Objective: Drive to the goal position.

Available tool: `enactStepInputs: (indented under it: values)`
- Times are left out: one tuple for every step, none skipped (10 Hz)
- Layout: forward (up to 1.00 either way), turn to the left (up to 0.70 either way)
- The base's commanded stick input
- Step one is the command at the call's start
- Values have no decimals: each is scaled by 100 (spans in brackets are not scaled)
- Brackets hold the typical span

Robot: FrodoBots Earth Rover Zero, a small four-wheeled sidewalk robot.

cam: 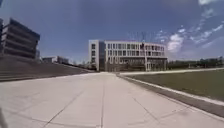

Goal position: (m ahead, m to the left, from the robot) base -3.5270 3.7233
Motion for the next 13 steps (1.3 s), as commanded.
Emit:
enactStepInputs:
  values:
    - [70,0]
    - [70,0]
    - [70,0]
    - [70,0]
    - [70,0]
    - [70,0]
    - [70,0]
    - [70,0]
    - [70,0]
    - [70,0]
    - [70,0]
    - [70,0]
    - [70,0]
